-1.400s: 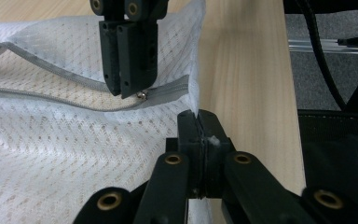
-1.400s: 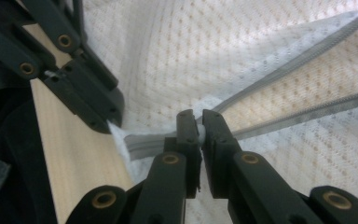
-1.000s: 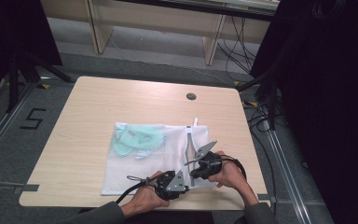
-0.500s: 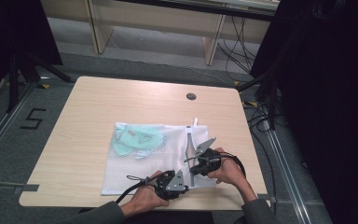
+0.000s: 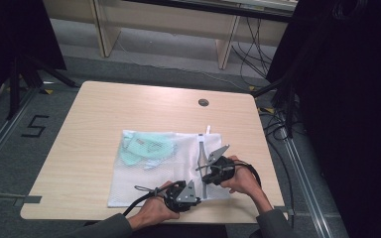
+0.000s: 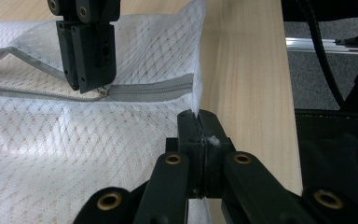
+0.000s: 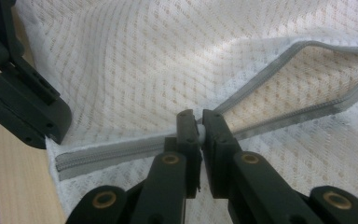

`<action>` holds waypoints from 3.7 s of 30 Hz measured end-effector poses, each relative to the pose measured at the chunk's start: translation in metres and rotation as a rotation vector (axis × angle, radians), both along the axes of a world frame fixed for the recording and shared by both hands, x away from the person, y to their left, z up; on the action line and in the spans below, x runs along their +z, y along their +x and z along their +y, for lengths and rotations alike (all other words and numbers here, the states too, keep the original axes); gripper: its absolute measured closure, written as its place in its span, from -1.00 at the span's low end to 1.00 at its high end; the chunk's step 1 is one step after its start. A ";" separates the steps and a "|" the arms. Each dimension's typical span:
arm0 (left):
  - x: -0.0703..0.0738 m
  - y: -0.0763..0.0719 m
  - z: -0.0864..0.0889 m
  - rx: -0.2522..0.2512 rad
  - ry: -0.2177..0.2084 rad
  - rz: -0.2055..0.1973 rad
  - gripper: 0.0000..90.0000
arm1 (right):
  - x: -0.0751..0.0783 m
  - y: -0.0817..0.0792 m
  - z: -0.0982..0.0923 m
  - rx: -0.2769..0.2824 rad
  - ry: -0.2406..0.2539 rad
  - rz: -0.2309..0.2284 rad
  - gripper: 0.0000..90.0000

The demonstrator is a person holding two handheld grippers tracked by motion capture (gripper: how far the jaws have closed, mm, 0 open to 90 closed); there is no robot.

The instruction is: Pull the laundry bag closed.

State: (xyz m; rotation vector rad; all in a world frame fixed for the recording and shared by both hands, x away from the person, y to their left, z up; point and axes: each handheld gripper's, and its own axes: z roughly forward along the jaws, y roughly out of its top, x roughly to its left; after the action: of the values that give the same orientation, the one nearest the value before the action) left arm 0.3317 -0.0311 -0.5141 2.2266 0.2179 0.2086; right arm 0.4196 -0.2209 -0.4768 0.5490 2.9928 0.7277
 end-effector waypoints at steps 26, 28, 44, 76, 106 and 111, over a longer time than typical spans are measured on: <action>0.002 0.001 0.002 0.009 -0.008 0.013 0.98 | 0.002 0.015 0.001 0.009 -0.015 -0.056 0.93; 0.003 0.003 0.004 0.005 0.007 0.002 0.98 | 0.002 0.016 0.002 0.010 -0.015 -0.058 0.93; 0.003 0.002 0.003 0.004 -0.007 0.016 0.98 | 0.003 0.023 0.002 -0.021 -0.029 -0.051 0.93; 0.005 0.002 0.005 0.016 -0.015 0.004 0.98 | 0.004 0.042 0.004 -0.027 -0.028 -0.074 0.93; 0.007 -0.003 0.005 0.015 -0.031 0.052 0.98 | 0.003 0.061 0.004 -0.038 -0.026 -0.106 0.93; 0.010 -0.002 0.008 0.017 -0.029 0.054 0.98 | 0.003 0.062 0.004 -0.069 -0.032 -0.087 0.92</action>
State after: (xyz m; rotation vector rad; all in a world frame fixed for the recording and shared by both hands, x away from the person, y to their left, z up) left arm 0.3295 -0.0234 -0.5044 2.2036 0.2683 0.1535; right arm 0.4817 -0.2170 -0.4733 0.5997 2.8846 0.6795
